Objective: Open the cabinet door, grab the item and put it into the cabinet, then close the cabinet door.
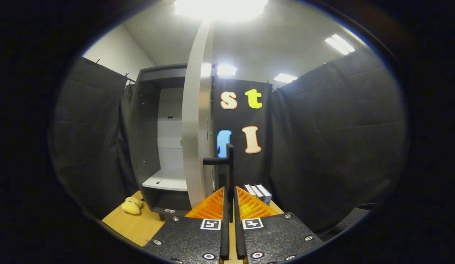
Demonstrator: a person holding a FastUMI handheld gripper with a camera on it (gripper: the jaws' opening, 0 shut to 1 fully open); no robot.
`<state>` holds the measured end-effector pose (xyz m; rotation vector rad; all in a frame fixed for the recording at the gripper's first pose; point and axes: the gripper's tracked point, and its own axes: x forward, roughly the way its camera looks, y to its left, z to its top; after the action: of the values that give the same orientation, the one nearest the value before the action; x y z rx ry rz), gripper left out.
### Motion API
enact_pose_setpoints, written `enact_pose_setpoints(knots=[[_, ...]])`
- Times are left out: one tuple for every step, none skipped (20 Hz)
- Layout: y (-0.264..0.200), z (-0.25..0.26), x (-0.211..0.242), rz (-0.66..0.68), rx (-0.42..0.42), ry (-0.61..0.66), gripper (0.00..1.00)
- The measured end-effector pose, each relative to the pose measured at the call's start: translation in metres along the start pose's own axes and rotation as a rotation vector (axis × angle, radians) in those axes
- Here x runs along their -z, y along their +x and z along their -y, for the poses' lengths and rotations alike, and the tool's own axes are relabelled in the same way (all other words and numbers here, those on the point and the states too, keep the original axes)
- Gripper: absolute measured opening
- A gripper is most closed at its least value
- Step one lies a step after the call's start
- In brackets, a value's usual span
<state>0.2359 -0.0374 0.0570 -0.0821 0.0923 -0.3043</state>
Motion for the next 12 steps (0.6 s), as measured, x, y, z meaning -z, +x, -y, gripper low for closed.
enact_pose_setpoints(knots=[[0.0,0.003,0.0,0.005,0.024,0.008,0.07],[-0.001,0.007,-0.002,0.018,0.054,0.012,0.07],[0.0,0.014,-0.005,0.036,0.089,0.01,0.07],[-0.001,0.016,-0.008,0.059,0.102,0.009,0.08],[0.001,0.014,-0.011,0.082,0.095,0.012,0.12],[0.004,0.011,-0.013,0.1,0.091,0.018,0.16],[0.006,0.012,-0.012,0.113,0.104,0.029,0.18],[0.007,0.015,-0.012,0.126,0.131,0.045,0.25],[0.004,0.019,-0.014,0.144,0.17,0.059,0.33],[0.002,0.022,-0.016,0.165,0.202,0.079,0.37],[0.005,0.013,-0.017,0.186,0.189,0.112,0.43],[0.007,0.005,-0.019,0.21,0.174,0.141,0.5]])
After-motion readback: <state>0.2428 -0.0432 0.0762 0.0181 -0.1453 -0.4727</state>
